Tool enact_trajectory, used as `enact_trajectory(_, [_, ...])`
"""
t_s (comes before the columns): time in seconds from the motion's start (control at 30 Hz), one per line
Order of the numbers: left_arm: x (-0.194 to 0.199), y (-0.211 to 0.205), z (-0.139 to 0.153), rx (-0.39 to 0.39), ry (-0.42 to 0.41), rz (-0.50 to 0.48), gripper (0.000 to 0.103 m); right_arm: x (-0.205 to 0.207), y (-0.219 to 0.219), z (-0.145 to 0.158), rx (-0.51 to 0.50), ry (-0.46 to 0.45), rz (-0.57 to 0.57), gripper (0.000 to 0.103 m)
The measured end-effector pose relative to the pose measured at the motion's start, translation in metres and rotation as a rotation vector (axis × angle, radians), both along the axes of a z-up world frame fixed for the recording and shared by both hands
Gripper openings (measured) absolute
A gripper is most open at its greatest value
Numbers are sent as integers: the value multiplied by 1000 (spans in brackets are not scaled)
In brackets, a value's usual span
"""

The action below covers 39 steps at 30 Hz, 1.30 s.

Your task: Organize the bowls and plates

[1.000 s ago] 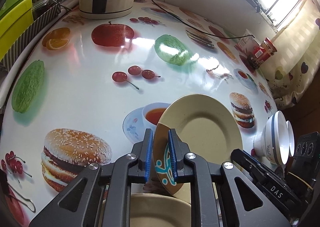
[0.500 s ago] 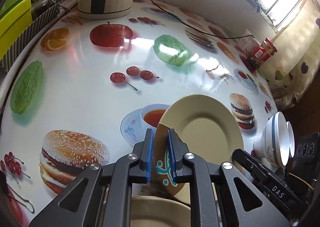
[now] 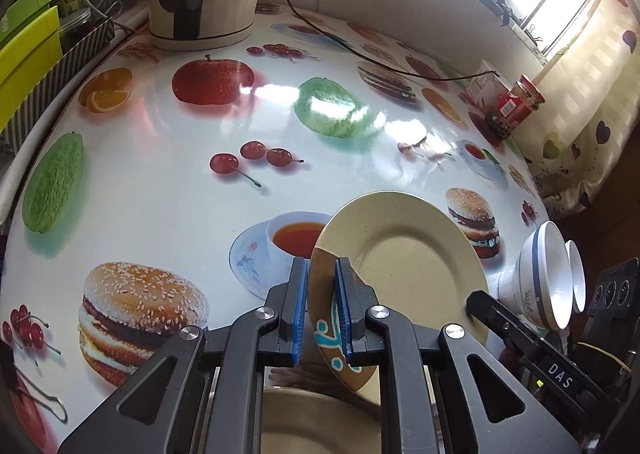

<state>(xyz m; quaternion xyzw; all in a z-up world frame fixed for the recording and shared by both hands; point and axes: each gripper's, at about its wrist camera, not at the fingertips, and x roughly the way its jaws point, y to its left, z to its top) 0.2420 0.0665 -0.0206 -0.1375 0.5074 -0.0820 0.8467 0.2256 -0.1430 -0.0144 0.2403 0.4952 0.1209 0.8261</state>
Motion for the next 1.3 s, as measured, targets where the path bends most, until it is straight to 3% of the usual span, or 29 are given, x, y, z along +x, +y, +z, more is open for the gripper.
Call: enact_trajectory(1.3, [-76,39,31,-43,-86,96,15,-46,28,43,-21,-104,107,18])
